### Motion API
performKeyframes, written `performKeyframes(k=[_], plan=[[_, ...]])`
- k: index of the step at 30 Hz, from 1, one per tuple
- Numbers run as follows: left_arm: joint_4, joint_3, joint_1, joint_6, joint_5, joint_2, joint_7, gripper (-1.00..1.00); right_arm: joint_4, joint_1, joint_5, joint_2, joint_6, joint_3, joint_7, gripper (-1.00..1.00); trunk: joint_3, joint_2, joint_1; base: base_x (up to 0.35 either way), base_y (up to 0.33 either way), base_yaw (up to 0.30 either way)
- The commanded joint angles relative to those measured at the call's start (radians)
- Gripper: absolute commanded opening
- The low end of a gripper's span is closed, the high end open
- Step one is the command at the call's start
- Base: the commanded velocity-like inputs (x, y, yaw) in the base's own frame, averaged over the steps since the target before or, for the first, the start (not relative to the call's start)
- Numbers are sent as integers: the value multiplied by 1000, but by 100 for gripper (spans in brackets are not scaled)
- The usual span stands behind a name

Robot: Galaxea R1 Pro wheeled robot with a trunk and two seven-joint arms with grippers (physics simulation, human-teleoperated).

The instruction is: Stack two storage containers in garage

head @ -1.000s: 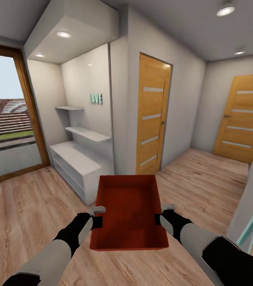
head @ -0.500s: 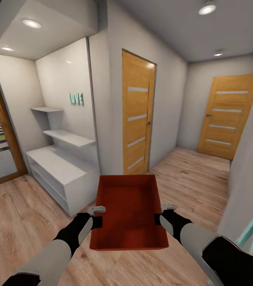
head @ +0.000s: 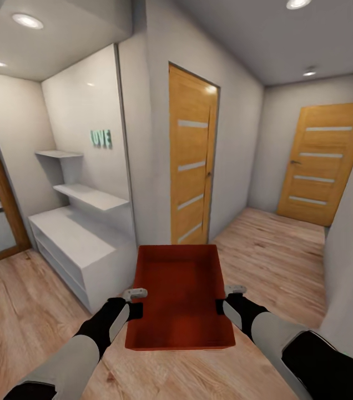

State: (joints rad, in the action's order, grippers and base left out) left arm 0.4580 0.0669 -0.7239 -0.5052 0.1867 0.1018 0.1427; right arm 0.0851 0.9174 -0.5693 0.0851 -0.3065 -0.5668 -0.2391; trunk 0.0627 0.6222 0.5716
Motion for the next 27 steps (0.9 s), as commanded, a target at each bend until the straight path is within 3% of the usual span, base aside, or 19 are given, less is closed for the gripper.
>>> performKeyframes(k=[1,18,27], plan=[[-6,13,0,-9,-13,-2,15,-100,5,1,22,-1,-6,-21,-9,-100,2,2,1,322,0,0],[-6,14,0,-9,-13,-2,15,-100,5,1,22,-1,-6,-21,-9,-100,2,2,1,322,0,-1],[-6,14,0,-9,-13,-2,15,-100,5,1,22,-1,-6,-21,-9,-100,2,2,1,322,0,-200]])
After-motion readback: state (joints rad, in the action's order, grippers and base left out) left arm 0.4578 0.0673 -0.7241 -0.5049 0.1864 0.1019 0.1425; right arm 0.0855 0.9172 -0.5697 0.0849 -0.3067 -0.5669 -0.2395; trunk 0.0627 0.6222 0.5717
